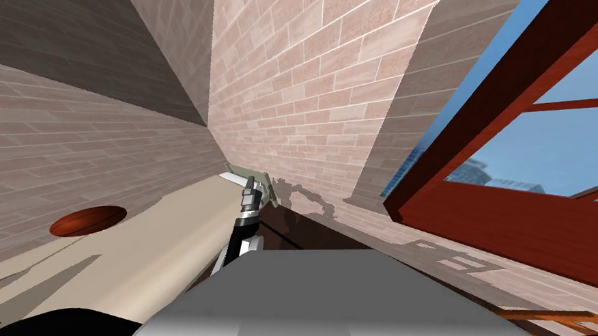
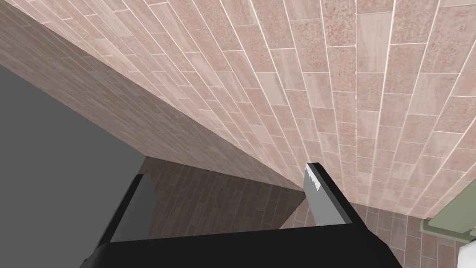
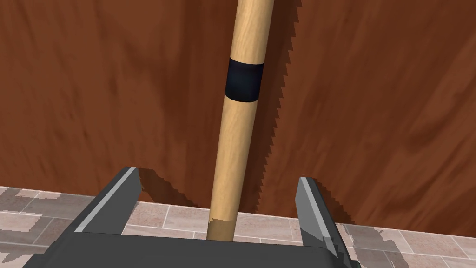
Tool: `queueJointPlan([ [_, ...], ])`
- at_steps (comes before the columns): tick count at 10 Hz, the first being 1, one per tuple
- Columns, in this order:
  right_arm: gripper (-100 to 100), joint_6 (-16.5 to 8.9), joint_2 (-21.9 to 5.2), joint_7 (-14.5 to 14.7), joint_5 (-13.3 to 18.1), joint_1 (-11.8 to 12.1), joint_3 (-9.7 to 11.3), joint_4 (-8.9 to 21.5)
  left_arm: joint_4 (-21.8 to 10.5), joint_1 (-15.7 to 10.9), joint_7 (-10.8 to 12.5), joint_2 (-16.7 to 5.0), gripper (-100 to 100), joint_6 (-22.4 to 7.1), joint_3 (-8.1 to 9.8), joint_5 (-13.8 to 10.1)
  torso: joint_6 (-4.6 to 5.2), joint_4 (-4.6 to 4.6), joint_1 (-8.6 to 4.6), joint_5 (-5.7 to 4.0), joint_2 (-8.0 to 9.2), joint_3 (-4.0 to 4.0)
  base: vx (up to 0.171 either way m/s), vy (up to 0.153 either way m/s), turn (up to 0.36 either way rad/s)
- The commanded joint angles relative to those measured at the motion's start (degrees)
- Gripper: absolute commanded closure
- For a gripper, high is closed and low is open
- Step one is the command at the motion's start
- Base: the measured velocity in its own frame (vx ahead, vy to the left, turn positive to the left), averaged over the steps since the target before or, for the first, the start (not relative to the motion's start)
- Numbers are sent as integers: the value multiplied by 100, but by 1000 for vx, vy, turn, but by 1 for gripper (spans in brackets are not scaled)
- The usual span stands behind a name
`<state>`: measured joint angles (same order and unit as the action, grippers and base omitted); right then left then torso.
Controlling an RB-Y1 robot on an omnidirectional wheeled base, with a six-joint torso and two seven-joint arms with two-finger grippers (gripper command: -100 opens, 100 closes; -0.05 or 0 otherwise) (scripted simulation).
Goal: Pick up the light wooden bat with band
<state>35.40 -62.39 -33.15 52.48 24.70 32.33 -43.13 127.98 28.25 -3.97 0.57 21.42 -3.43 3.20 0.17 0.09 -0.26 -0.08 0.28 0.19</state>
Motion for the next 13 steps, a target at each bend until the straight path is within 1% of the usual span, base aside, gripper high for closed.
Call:
queueJointPlan([
  [1,-100,-13,24,-4,-286,60,21,40,0,0,0,0,0,0,0,0,0,0,0,0,0,0,-66,13,133],
  [2,-100,-291,-64,-261,-459,320,207,-246,0,2,0,0,0,0,1,0,7,-4,1,-1,-20,-11,-133,53,358],
  [3,-100,-291,-64,-261,-638,360,207,-155,0,0,0,0,0,0,0,0,-1,-3,13,2,-7,-5,-133,32,409],
  [4,-100,-291,-64,-261,-815,438,207,-116,0,1,0,0,0,0,0,0,2,-1,7,2,-7,-4,-59,3,136],
  [5,-100,-291,-64,-261,-841,475,207,-246,0,2,0,0,0,0,1,0,8,-5,-4,0,-22,-12,-13,-4,-21],
  [6,-100,-567,-151,-517,-1073,707,393,-472,0,3,0,-1,0,0,2,0,9,-8,-8,-2,-39,-22,-122,45,376],
  [7,-100,-570,-151,-517,-1233,844,393,-532,0,0,0,0,0,0,0,0,-1,-5,6,1,-15,-10,-140,50,460],
  [8,-100,-570,-151,-517,-1390,889,393,-532,0,1,0,0,0,0,0,0,2,-1,8,2,-7,-4,-59,8,121],
  [9,-100,-537,-135,-481,-1292,835,371,-478,0,3,0,-1,0,0,2,0,10,-5,-5,0,-22,-12,-17,-1,-5],
  [10,100,-541,-137,-484,-1312,846,372,-483,0,3,0,-1,0,0,2,0,8,-8,-11,-3,-38,-21,-6,1,0],
  [13,100,-544,-137,-489,-1312,846,370,-479,0,4,0,-1,0,0,2,0,5,-11,-14,-6,-51,-29,0,0,0],
])
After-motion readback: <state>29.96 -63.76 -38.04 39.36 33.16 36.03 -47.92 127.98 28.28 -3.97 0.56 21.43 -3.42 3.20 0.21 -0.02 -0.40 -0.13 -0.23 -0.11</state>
